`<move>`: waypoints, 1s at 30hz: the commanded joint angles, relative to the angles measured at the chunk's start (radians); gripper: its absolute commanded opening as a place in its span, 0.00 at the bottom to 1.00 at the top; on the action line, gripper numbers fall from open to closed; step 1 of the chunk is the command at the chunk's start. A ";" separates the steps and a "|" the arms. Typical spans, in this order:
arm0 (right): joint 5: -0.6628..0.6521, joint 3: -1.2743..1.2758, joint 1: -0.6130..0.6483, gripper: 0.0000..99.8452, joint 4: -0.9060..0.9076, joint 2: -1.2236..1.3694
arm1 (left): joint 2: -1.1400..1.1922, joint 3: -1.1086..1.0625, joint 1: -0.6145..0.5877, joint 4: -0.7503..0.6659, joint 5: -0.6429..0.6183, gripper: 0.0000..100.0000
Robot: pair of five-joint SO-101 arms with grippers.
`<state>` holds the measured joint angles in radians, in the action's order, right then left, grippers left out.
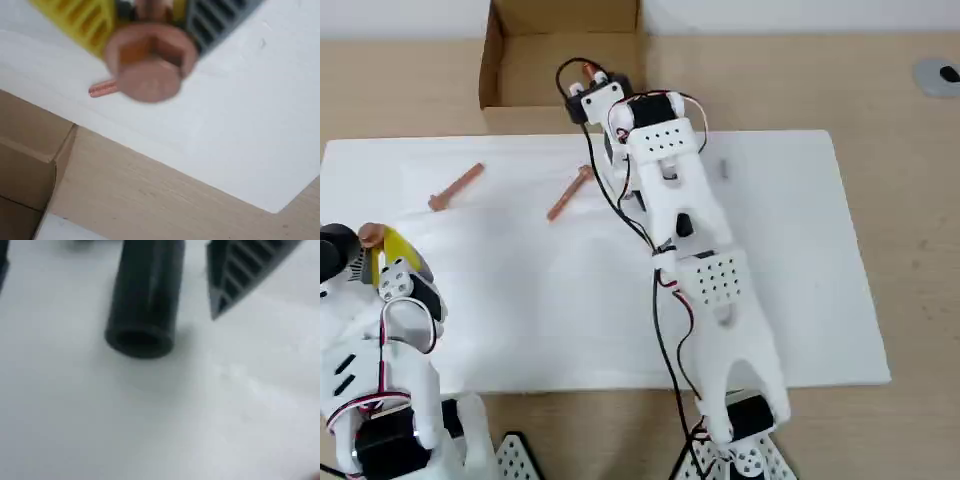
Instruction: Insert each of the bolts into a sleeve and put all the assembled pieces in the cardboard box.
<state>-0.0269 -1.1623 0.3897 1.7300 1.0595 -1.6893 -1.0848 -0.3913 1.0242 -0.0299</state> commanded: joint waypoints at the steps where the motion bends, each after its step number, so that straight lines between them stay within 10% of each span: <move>1: 0.009 -0.056 -0.012 0.32 -0.012 -0.001 | -0.008 0.017 -0.012 -0.025 -0.011 0.00; 17: 0.003 -0.058 -0.016 0.31 -0.006 0.047 | -0.010 0.018 -0.014 -0.026 -0.009 0.00; 30: -0.017 -0.058 -0.018 0.06 0.009 0.044 | -0.010 0.051 -0.014 -0.020 -0.008 0.00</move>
<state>-0.0315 -1.1960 0.3698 1.7300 1.1132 -1.6893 -1.0848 -0.3959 1.0242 -0.0361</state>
